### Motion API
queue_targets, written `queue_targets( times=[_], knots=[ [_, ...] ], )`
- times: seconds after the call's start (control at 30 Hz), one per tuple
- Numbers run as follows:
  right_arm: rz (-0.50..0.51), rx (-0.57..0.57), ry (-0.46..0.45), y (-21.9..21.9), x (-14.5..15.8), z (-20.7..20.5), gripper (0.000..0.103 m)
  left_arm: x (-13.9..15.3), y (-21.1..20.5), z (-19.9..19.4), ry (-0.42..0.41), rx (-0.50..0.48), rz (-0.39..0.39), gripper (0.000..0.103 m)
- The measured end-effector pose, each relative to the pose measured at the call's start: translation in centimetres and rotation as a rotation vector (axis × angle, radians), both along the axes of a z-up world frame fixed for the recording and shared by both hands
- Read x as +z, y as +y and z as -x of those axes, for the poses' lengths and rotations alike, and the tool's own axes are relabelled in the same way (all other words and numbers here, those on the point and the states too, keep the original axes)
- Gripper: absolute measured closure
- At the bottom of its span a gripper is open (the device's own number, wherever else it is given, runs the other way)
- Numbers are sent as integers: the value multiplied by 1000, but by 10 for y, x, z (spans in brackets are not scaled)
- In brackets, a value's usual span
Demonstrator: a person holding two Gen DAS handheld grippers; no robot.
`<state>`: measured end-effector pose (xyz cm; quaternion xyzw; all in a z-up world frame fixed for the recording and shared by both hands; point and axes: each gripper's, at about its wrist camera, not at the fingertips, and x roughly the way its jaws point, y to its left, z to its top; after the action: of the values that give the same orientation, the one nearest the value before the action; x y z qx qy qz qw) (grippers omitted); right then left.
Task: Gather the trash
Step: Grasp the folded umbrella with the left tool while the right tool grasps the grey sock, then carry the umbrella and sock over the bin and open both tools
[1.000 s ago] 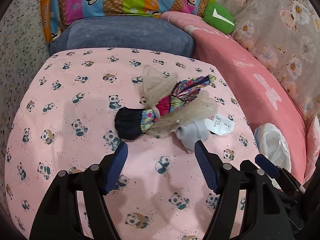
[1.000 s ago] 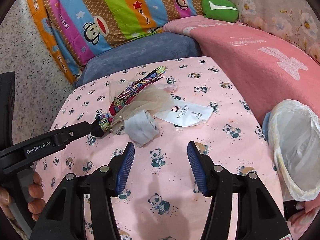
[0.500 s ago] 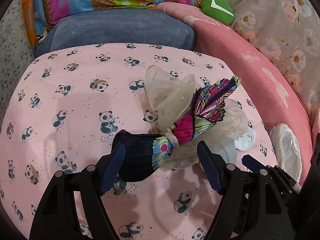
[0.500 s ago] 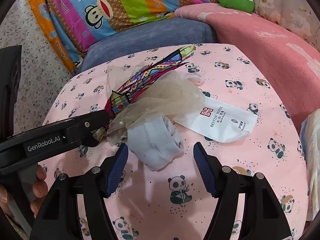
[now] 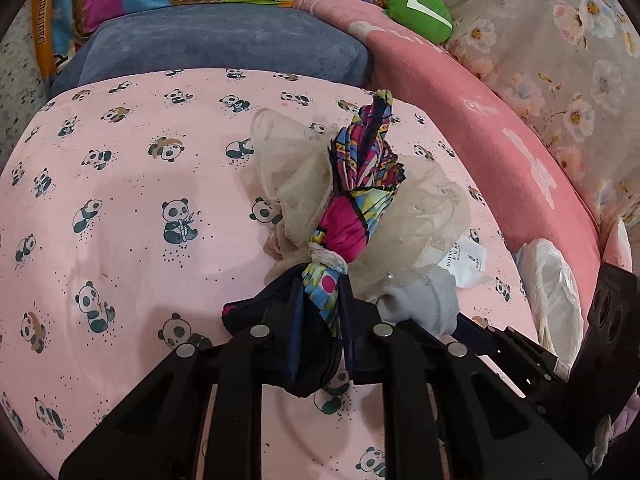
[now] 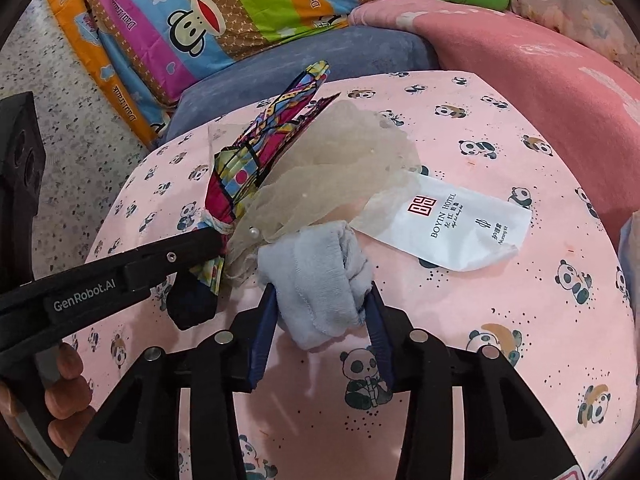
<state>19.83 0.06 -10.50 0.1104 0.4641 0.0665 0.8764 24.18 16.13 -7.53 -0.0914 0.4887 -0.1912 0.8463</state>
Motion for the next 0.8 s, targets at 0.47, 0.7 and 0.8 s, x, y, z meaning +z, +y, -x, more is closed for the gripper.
queue_targets(
  times=[0.47, 0.7, 0.8],
  knots=[
    [-33, -60, -105, -40, 54, 61, 63, 56, -31, 56, -79, -19, 22, 88],
    [-35, -130, -158, -74, 80, 93, 63, 83, -71, 80, -126, -82, 17, 88],
    [-38, -166, -176, -92, 88, 106, 63, 91, -90, 89, -139, -115, 16, 88]
  ],
)
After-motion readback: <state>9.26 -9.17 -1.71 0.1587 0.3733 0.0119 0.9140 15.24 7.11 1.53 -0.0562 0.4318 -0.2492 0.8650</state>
